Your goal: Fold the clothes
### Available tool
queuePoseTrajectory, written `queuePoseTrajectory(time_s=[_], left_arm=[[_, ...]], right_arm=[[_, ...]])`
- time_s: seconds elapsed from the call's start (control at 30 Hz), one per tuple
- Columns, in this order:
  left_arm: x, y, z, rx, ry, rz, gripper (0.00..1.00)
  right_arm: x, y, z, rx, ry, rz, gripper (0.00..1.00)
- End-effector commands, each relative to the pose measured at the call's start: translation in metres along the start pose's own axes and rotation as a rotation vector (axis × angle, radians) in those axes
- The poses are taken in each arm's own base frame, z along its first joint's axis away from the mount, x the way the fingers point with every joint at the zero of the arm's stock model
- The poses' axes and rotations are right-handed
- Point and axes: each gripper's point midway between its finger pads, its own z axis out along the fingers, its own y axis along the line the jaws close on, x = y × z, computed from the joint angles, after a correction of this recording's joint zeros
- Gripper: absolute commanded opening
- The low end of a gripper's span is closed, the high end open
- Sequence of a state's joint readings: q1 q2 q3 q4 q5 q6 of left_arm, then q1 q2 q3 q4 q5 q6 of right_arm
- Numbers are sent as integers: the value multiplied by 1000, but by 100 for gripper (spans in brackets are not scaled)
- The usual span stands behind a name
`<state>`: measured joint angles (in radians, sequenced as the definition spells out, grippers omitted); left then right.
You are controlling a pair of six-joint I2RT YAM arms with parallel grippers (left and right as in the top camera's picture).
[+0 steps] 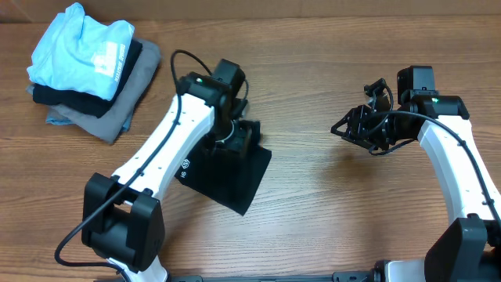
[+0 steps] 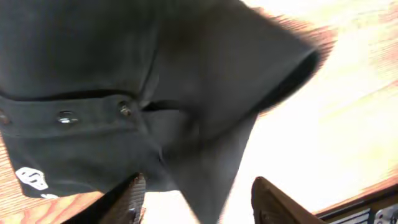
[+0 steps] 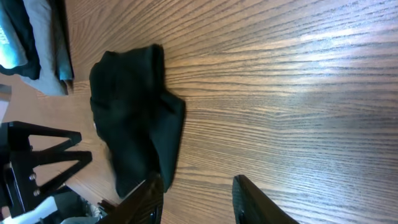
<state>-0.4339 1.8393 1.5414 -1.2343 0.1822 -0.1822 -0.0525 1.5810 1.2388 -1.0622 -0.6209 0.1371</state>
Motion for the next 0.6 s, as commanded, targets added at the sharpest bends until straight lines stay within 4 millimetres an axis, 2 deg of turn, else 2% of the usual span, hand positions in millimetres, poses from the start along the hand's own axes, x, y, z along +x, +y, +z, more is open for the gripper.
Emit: queuePoseTrajectory(time_s=[0.0, 0.17, 0.33, 0.43, 0.57], left_arm=[[4, 1, 1, -30, 21, -29, 60], [-1, 20, -19, -88, 6, -56, 62], [2, 53, -22, -203, 11, -91, 66], [12, 67, -14, -221, 52, -121, 66], [28, 84, 3, -228, 112, -167, 60]], right_arm=[[-4, 2, -4, -1, -15, -16, 41], [-3, 3, -3, -2, -12, -19, 44], [7, 16, 7, -11, 25, -60, 48], [23, 29, 23, -16, 78, -109, 49], [59, 53, 51, -50, 183, -204, 49]])
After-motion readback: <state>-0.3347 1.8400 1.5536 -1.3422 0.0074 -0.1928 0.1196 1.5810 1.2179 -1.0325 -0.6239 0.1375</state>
